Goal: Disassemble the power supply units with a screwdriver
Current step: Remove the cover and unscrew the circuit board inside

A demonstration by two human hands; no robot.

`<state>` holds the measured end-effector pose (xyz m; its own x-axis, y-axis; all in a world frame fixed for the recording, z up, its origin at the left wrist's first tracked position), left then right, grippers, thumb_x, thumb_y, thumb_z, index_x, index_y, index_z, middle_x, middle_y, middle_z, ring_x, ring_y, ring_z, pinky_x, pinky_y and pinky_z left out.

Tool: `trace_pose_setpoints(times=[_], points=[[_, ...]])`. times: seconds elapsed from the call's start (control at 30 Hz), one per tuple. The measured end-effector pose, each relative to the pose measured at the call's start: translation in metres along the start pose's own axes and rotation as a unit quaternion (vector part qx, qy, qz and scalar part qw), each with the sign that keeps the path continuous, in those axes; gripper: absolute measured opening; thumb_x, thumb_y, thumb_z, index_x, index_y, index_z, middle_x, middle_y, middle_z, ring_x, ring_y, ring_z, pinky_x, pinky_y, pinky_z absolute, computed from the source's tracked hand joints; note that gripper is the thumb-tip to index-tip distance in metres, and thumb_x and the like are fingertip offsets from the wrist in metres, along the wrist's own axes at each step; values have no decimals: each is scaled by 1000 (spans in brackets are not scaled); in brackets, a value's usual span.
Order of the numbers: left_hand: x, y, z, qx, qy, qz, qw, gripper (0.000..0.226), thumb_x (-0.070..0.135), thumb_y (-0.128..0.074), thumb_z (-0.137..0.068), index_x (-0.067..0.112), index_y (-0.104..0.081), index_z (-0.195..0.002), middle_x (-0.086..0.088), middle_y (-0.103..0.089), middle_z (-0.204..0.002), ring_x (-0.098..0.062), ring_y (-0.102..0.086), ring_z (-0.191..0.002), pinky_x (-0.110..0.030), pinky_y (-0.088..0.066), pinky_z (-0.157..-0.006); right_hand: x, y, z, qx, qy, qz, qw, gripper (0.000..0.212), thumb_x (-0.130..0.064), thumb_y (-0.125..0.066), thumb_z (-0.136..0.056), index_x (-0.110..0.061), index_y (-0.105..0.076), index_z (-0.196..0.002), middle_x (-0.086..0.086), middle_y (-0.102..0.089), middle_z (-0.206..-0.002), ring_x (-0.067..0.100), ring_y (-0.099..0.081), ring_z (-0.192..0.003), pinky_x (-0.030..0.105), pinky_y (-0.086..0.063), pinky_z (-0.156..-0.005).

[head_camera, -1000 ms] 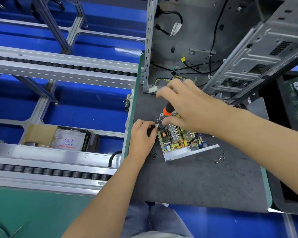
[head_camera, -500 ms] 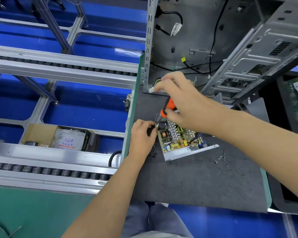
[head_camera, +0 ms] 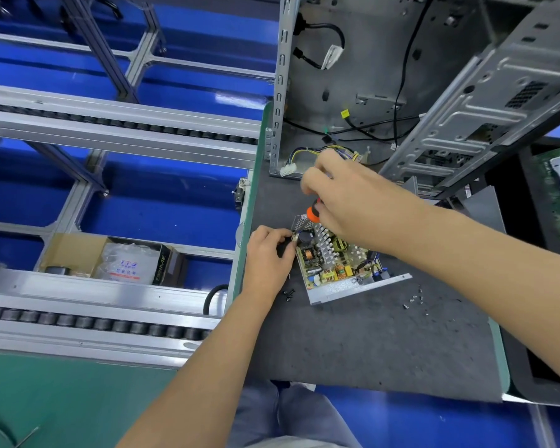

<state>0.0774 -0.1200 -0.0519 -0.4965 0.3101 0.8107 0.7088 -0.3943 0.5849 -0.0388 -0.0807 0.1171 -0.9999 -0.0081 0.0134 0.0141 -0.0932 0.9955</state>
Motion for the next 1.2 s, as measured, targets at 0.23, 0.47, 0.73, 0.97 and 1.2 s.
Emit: trace_pose_setpoints(times=[0.23, 0.47, 0.73, 0.97, 1.2], points=[[-1, 0, 0, 3, -4, 0, 1000, 18, 12, -72, -89, 6, -73, -106, -8, -59, -97, -23, -58, -95, -40, -49, -88, 1, -1, -1, -22, -19, 61, 998, 22, -27, -45, -100, -15, -39, -117, 8, -38, -107, 32, -50, -82, 44, -48, -69], [-1, -2, 0, 9, -10, -3, 1000, 16, 10, -73, -88, 6, -74, -104, -9, -59, -93, -25, -57, -92, -43, -49, -86, -1, -3, 1, -6, 18, 45, 999, 20, -26, -38, -105, -14, -42, -121, 6, -42, -121, 28, -41, -99, 38, -38, -85], [-2, -1, 0, 13, -15, -3, 1000, 17, 11, -74, -88, 6, -74, -104, -9, -59, -93, -24, -58, -91, -40, -49, -85, 1, 2, -3, -28, -47, 107, 993, 43, -51, -36, -102, -11, -40, -117, 7, -36, -90, 37, -61, -83, 39, -44, -62], [-2, -1, 0, 19, -20, -3, 1000, 17, 11, -74, -88, 6, -74, -104, -9, -59, -92, -24, -57, -91, -41, -50, -84, 8, 5, 4, 42, -28, -8, 999, 17, -24, -55, -93, -8, -54, -99, 8, -45, -92, 31, -53, -77, 37, -41, -68], [-2, 1, 0, 29, -13, 7, 999, 15, 13, -73, -90, 7, -75, -104, -8, -63, -94, -22, -60, -92, -37, -50, -86, 25, 6, 13, 78, -95, -81, 989, 13, -27, -58, -90, -16, -54, -94, 1, -47, -91, 26, -50, -77, 32, -29, -64]])
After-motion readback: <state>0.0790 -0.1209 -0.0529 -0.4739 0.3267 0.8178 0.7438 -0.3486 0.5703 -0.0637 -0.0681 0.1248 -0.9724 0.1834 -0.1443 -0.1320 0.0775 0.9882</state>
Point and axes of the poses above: each hand's wrist, its own z-axis away from the middle knuckle, its own y-axis out of the back of the hand, x = y × z, the point moved 5 cm from there along -z, towards the middle knuckle
